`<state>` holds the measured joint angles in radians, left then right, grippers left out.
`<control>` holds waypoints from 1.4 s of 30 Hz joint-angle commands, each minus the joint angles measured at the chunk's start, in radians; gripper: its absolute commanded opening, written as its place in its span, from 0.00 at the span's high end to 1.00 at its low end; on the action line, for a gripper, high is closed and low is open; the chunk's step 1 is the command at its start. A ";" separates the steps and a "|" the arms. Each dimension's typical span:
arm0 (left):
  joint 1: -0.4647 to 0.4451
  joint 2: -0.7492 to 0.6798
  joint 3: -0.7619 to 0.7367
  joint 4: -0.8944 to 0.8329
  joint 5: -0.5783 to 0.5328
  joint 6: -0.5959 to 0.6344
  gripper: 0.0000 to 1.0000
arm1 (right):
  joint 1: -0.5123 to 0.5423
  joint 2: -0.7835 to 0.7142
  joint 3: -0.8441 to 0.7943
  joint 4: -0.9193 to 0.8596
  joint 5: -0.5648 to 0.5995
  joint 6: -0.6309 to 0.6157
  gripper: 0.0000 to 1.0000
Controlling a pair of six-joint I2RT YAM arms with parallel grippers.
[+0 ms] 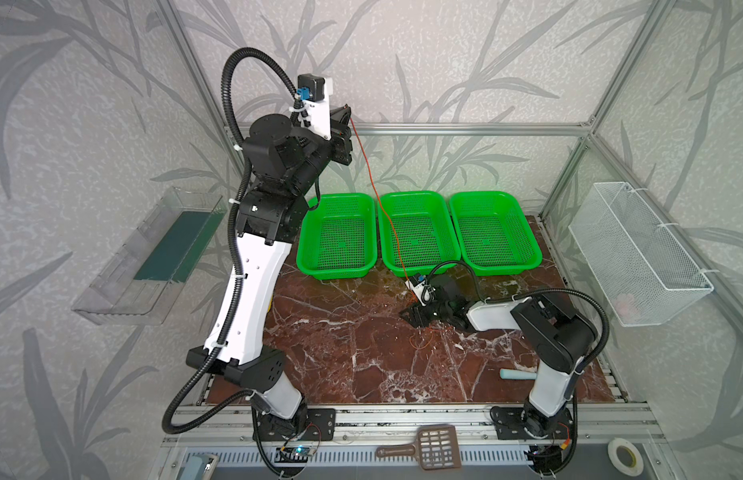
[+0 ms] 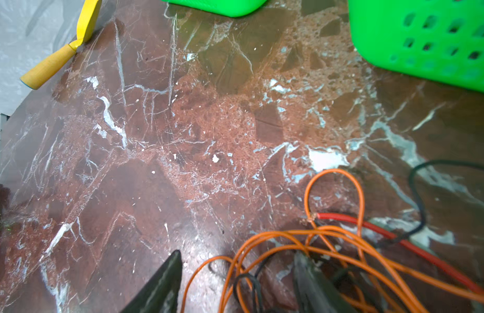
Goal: Untangle the cables
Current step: 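Lift the red wire with the left gripper while the right gripper reaches the pile, then raise the red wire end high with the left gripper, pulling it from the pile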
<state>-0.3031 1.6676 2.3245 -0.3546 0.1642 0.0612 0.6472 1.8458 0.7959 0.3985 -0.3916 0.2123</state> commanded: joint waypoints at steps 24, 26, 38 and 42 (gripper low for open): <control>0.139 0.132 0.238 0.069 -0.023 0.016 1.00 | 0.002 0.089 0.037 -0.154 -0.048 0.002 0.30; 0.149 0.147 0.240 0.092 -0.021 0.006 1.00 | 0.003 0.084 0.044 -0.161 -0.058 0.002 0.30; 0.159 0.165 0.226 0.077 -0.006 -0.005 1.00 | 0.008 -0.052 0.062 -0.222 -0.040 -0.023 0.29; 0.159 0.167 0.209 0.059 -0.051 0.041 1.00 | 0.008 -0.120 0.101 -0.298 -0.018 -0.058 0.29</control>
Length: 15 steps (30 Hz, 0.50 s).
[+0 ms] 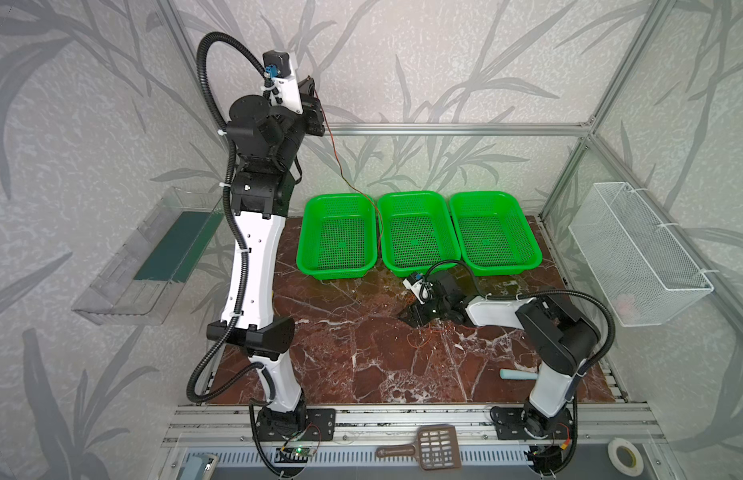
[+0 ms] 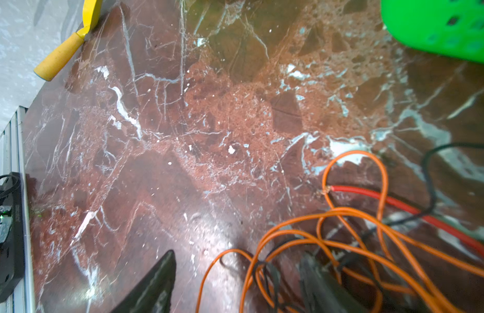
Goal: Untangle the cables
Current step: 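Raise the red wire end high with the left gripper, pulling it from the pile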
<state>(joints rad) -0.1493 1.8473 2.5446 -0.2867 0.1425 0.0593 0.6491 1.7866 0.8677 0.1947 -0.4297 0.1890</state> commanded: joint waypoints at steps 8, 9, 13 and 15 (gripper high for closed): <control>0.003 -0.005 0.015 -0.029 -0.100 0.089 1.00 | 0.006 -0.145 0.045 -0.140 0.047 -0.052 0.29; 0.002 -0.003 0.027 -0.028 -0.097 0.083 1.00 | 0.006 -0.145 0.045 -0.140 0.048 -0.055 0.29; 0.002 -0.001 0.088 0.004 -0.093 0.058 1.00 | 0.006 -0.119 0.057 -0.145 0.024 -0.055 0.29; 0.002 -0.002 0.110 0.030 -0.090 0.049 1.00 | 0.006 -0.105 0.055 -0.133 0.010 -0.044 0.29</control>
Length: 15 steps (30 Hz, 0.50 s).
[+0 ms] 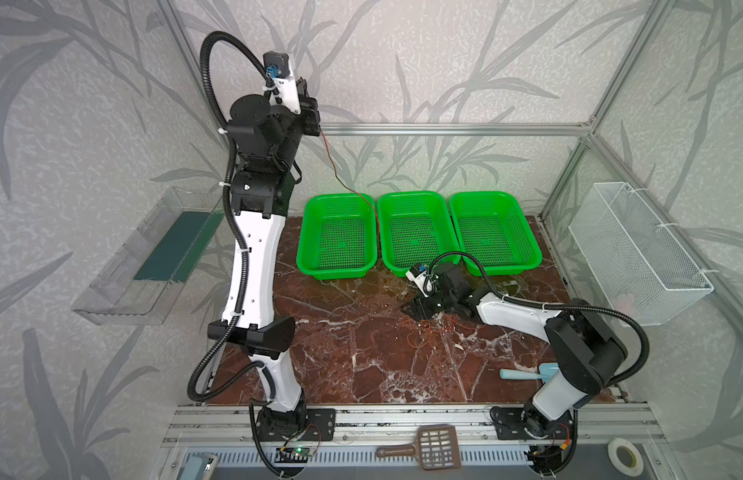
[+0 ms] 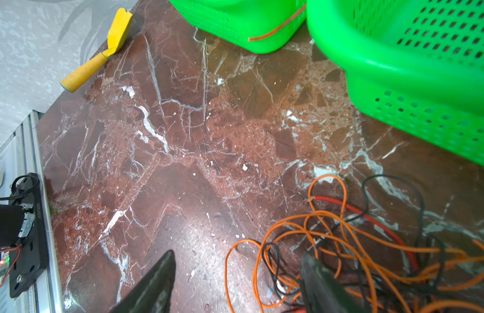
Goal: Untangle the cables
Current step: 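Raise the red wire end high with the left gripper, pulling it from the pile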
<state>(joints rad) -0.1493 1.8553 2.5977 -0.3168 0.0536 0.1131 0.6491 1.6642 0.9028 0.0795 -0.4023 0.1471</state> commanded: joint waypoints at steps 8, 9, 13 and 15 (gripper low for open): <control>0.007 -0.018 0.081 0.179 -0.037 0.021 1.00 | 0.010 0.037 0.013 0.005 -0.040 0.020 0.30; 0.009 -0.016 0.081 0.196 -0.049 0.031 1.00 | 0.010 0.037 0.011 0.005 -0.041 0.021 0.30; 0.027 -0.001 0.081 0.274 -0.083 0.050 1.00 | 0.011 0.037 0.005 0.001 -0.039 0.022 0.30; 0.037 0.007 0.082 0.311 -0.102 0.053 1.00 | 0.012 0.037 0.002 -0.003 -0.034 0.026 0.30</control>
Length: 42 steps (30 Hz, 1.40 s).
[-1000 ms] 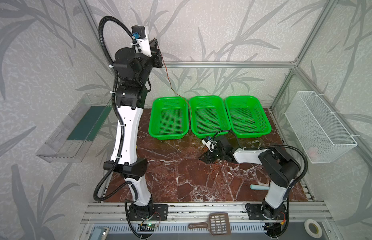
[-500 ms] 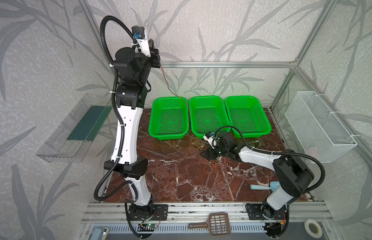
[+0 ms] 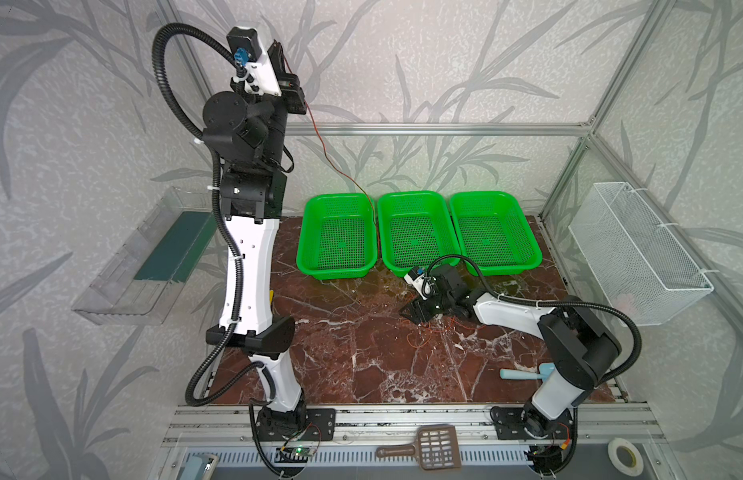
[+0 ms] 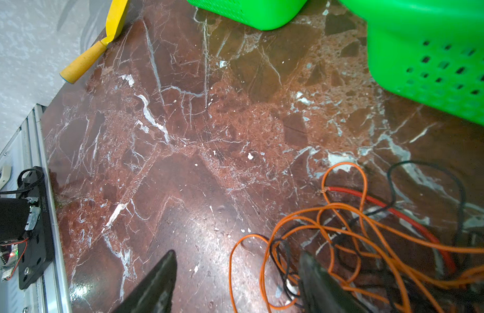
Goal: Untangle the cables
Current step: 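Raise the red wire end high with the left gripper, pulling it from the pile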
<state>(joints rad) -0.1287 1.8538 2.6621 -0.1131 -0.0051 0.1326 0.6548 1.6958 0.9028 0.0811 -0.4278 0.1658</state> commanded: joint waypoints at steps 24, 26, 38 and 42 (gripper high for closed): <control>0.093 0.089 -0.048 0.154 0.011 -0.093 1.00 | 0.006 0.099 0.037 -0.010 -0.014 0.013 0.30; 0.093 0.092 -0.042 0.156 0.013 -0.093 1.00 | 0.006 0.108 0.044 -0.009 -0.020 0.009 0.31; 0.071 0.100 0.004 0.157 0.026 -0.108 1.00 | 0.007 0.127 0.066 -0.013 -0.028 -0.006 0.31; 0.071 0.093 -0.051 0.127 0.015 -0.090 1.00 | 0.006 0.125 0.061 -0.005 -0.032 -0.002 0.31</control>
<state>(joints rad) -0.0525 1.9556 2.6347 0.0204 0.0051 0.0315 0.6548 1.8080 0.9501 0.0746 -0.4438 0.1673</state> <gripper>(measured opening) 0.048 0.694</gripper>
